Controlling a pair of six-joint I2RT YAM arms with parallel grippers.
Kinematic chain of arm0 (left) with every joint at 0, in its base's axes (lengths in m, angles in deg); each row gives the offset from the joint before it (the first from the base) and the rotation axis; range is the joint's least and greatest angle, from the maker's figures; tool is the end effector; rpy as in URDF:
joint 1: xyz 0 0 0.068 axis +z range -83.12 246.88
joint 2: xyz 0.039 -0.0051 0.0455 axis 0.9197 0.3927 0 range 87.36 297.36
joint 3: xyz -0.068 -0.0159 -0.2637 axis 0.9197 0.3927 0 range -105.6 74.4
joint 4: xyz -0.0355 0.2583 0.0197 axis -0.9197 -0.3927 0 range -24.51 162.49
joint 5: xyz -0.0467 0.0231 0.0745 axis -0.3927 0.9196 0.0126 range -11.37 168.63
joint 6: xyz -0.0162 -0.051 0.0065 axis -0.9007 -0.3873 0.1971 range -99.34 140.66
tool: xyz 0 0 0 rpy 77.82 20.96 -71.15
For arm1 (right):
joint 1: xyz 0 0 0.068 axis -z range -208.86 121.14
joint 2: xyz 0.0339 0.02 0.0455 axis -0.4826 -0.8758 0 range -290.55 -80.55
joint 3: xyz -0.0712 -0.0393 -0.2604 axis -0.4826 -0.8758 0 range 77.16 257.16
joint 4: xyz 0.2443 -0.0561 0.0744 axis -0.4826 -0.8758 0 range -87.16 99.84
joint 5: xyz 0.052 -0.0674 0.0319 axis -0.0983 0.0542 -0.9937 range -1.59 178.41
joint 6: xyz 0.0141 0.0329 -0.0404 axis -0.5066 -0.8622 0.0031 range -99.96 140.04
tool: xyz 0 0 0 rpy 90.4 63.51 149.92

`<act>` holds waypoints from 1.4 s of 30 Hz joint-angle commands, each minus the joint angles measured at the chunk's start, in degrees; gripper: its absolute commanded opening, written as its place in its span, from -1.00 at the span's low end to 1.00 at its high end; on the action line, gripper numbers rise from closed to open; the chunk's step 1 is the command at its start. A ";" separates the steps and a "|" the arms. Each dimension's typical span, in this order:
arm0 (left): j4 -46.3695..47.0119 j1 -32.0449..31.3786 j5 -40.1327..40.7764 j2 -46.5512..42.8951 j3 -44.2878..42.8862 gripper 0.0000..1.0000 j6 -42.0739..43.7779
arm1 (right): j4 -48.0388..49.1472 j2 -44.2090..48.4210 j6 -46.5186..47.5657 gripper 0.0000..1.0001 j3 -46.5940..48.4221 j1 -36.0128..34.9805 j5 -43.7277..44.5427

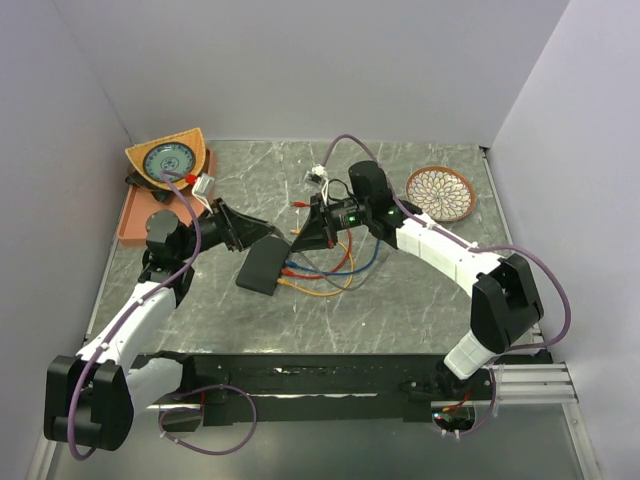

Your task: Insert the plug into the switch port

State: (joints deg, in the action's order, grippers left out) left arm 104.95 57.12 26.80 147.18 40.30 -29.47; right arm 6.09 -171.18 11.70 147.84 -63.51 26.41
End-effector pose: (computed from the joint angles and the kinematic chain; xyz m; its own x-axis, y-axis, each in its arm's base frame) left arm 0.2213 -0.0665 0.3007 -0.5967 -0.3787 -0.7075 0.6493 0.2902 -0.7030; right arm 0.2757 0.2287 0.3137 -0.4624 -0.2368 -0.8545 -0.8742 -0.0396 0.4840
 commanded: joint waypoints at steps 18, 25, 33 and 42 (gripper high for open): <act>2.78 -2.37 -0.02 0.48 -3.95 -0.28 1.09 | 6.65 -1.92 -5.02 -1.00 1.83 0.64 -6.03; 0.94 -2.46 2.43 0.31 -4.83 -0.98 0.56 | 4.46 -1.57 -4.23 -1.00 2.19 0.64 -4.89; -9.77 -2.55 11.48 -0.13 -8.16 -0.98 0.03 | -4.24 4.23 1.04 0.14 3.94 0.29 9.86; -23.74 -3.16 20.36 1.97 -13.17 -0.98 -1.99 | -11.10 7.49 7.63 0.96 7.81 -7.34 36.30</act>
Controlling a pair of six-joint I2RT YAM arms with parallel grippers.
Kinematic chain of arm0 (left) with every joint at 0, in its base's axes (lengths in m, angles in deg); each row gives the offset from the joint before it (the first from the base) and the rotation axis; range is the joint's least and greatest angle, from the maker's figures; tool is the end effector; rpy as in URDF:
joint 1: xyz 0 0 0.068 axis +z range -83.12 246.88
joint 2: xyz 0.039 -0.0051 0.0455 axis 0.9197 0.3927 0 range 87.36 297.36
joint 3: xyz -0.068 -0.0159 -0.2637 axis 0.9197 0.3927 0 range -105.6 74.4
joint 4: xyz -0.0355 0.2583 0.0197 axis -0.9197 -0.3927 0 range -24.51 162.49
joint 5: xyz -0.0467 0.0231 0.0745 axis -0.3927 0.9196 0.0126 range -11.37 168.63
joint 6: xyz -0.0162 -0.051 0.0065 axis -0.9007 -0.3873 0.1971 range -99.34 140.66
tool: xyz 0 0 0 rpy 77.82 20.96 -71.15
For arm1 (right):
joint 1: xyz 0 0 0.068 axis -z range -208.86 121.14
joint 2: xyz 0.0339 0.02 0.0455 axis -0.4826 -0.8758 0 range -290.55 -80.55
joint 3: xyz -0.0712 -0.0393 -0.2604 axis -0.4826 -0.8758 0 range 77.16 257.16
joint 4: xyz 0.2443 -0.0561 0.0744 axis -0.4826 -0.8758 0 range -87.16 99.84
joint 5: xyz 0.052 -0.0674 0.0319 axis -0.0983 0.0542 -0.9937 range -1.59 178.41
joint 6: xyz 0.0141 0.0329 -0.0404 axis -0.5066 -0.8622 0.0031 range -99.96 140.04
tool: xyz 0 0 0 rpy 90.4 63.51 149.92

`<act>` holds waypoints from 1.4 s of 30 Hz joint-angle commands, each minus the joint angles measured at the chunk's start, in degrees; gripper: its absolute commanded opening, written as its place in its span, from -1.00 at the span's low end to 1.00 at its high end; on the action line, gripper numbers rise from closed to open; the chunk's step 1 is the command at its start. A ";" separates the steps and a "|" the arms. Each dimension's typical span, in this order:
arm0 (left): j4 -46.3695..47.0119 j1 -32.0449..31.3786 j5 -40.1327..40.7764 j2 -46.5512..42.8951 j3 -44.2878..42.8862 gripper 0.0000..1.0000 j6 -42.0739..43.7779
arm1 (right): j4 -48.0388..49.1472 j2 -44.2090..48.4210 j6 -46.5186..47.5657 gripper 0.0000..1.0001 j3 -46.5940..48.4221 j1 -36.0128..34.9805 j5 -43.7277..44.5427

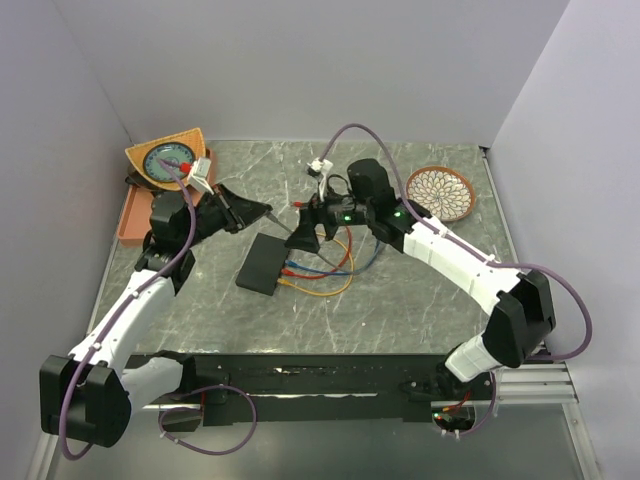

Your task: Insert the plug into the switch port

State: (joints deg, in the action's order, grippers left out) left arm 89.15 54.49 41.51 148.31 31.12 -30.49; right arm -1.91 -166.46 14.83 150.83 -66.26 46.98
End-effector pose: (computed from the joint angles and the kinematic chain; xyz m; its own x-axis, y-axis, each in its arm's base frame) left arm 0.2355 -0.0738 0.3253 -0.6029 -0.5034 -0.6189 0.4637 0.4102 -0.7853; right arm 0.2601 0.2285 0.3425 -0.4067 -0.2251 -0.8854 -0.9024 0.2499 0.3510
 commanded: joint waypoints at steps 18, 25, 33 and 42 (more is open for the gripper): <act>-16.49 -0.54 9.00 4.35 -7.43 -0.98 -2.02 | -9.70 -11.82 9.61 0.50 19.14 -15.50 49.96; -16.49 -0.54 9.09 4.35 -7.34 -0.98 -1.75 | -8.21 -11.13 9.08 0.29 18.27 -15.59 47.68; -16.40 -0.54 8.47 4.71 -7.16 -0.98 -1.93 | -6.36 -10.41 8.73 0.26 17.73 -15.94 44.86; -16.49 -0.62 8.74 4.88 -7.34 -0.98 -1.23 | -5.75 -10.25 7.41 -0.04 17.83 -16.56 43.45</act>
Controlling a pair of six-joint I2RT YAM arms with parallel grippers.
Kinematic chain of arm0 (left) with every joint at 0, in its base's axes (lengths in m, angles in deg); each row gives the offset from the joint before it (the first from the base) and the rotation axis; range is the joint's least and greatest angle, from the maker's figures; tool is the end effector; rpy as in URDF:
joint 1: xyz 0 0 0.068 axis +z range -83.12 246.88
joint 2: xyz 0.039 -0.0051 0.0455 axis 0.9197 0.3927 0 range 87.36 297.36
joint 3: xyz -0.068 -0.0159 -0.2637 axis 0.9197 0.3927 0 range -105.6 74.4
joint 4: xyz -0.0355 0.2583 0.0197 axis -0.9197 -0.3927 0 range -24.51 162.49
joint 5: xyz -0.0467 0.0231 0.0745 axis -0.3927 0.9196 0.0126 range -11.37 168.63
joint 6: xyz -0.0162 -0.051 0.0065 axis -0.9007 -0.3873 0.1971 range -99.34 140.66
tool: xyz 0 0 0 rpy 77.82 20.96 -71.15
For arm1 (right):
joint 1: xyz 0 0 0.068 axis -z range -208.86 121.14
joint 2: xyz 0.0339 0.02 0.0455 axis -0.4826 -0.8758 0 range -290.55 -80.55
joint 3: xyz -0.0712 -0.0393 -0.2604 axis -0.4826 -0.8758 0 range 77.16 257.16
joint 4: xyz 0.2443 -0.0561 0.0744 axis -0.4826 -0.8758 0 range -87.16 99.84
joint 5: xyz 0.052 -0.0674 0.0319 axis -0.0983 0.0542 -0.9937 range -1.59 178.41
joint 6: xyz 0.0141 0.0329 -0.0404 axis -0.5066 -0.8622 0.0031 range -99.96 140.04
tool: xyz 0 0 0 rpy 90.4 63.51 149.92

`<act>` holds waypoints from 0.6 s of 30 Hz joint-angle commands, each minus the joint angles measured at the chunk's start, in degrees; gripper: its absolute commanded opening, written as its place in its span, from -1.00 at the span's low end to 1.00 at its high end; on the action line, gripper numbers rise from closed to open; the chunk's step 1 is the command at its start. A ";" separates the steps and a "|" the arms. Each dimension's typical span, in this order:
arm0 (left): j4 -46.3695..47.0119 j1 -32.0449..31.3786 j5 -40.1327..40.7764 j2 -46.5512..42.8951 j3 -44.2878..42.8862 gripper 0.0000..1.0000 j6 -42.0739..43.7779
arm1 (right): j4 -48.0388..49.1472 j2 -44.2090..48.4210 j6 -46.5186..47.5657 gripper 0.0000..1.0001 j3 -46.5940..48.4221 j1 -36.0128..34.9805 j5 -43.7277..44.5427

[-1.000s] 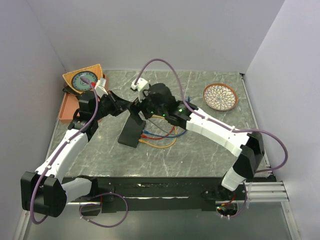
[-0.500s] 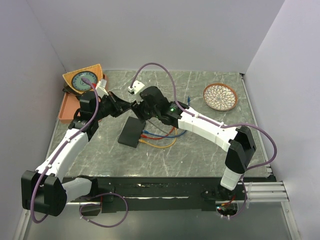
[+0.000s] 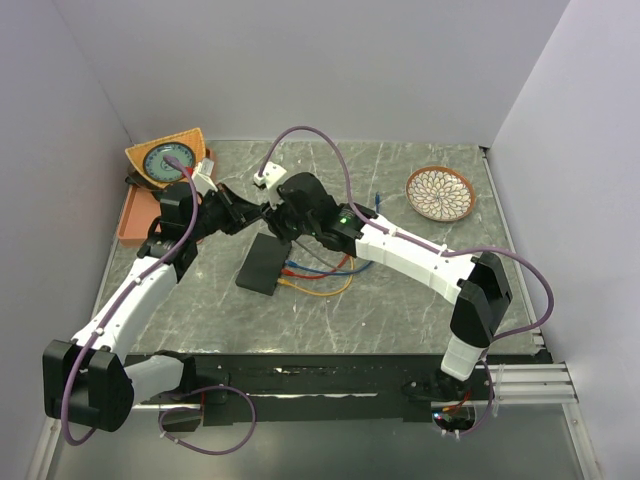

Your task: Insert the plug into the switch port

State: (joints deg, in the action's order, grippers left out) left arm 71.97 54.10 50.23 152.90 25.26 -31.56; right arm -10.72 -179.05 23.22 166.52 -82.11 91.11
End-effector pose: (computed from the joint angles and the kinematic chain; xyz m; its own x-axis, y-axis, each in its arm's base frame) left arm 0.2531 -0.0748 0.3116 -0.6783 -0.5591 -0.4768 0.1669 0.5147 -0.8410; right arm 0.2442 0.3240 0.3406 -0.2530 -0.4312 -0.8660 -0.7911 0.6075 -0.0714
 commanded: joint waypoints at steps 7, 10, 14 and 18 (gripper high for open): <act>-0.63 -0.14 -0.43 0.82 -1.57 -0.98 -0.07 | 3.07 2.96 -1.33 0.06 2.13 -0.89 -0.85; -0.63 -0.14 -0.34 0.73 -1.57 -0.98 -0.07 | 3.33 3.14 -1.60 0.06 1.87 -0.89 -0.50; -0.80 -0.14 -0.43 1.00 -1.65 -0.98 0.11 | 4.56 3.66 -1.95 0.01 0.90 -1.06 0.11; -0.19 -0.15 -0.86 1.08 -1.57 -0.98 -0.24 | 3.16 1.91 -1.86 -0.27 2.57 -0.97 -0.15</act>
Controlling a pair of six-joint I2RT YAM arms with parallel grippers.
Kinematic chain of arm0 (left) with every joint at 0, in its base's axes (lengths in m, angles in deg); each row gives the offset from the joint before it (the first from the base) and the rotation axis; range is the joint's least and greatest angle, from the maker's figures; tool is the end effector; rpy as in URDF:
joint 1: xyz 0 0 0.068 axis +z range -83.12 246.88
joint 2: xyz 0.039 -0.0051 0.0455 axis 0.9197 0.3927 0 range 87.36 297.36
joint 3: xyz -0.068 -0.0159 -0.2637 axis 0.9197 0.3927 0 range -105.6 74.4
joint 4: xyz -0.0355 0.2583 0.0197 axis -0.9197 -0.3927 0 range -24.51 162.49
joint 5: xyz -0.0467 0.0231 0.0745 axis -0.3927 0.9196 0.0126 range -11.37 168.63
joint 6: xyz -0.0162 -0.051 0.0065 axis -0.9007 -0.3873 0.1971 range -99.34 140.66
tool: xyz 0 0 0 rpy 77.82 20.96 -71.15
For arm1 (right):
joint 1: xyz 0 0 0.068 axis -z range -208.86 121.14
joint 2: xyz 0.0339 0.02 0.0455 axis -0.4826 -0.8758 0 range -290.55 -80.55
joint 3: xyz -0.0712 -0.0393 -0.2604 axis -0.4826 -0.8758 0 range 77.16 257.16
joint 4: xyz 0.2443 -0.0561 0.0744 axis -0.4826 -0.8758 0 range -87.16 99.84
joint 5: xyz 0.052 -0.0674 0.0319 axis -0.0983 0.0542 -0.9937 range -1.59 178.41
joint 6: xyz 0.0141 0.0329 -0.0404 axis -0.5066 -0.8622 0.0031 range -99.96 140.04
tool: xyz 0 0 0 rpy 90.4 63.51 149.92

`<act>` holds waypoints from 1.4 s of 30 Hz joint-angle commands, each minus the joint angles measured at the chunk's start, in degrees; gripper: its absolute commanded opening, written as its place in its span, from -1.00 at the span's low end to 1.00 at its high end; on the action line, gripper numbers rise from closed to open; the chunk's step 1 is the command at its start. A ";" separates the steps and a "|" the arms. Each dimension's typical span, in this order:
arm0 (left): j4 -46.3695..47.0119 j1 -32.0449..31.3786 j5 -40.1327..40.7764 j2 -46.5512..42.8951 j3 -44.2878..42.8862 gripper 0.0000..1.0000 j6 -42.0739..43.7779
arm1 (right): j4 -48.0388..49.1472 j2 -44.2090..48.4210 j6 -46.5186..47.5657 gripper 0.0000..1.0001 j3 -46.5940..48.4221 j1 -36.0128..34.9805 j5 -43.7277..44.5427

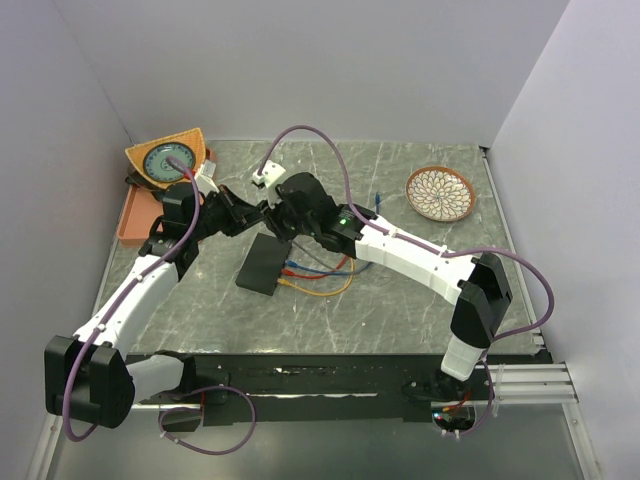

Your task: Insert the plug into the switch port

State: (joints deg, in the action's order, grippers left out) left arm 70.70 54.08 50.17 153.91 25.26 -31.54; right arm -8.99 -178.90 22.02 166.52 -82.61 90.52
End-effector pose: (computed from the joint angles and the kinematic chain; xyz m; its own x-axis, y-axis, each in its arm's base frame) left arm 0.2557 -0.0755 0.3050 -0.6972 -0.5540 -0.4550 0.1351 0.5218 -0.8423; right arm 0.2416 0.3272 0.3445 -0.2487 -0.3973 -0.8833 -0.7957 0.6038 -0.0476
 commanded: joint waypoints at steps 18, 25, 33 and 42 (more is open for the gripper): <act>1.17 -0.12 -1.06 0.17 -1.57 -0.98 -0.18 | 3.00 2.45 -0.48 -0.31 0.99 -0.38 -0.96; 1.17 -0.21 -1.24 0.17 -1.83 -0.98 -0.27 | 3.36 2.19 -0.66 -0.50 0.73 -0.47 -0.53; 1.08 -0.12 -1.77 0.34 -2.01 -0.98 -0.27 | 3.19 0.61 -0.57 -0.54 1.69 -0.47 -0.96; 1.17 -0.12 -1.94 0.60 -2.27 -0.98 -0.18 | 3.45 0.35 -0.75 -0.28 1.61 -0.47 -1.32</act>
State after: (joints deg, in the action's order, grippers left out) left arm 70.84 54.08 49.71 153.99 25.26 -31.54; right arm -8.20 -178.90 21.39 166.52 -82.72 89.29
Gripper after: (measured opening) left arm 0.069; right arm 0.396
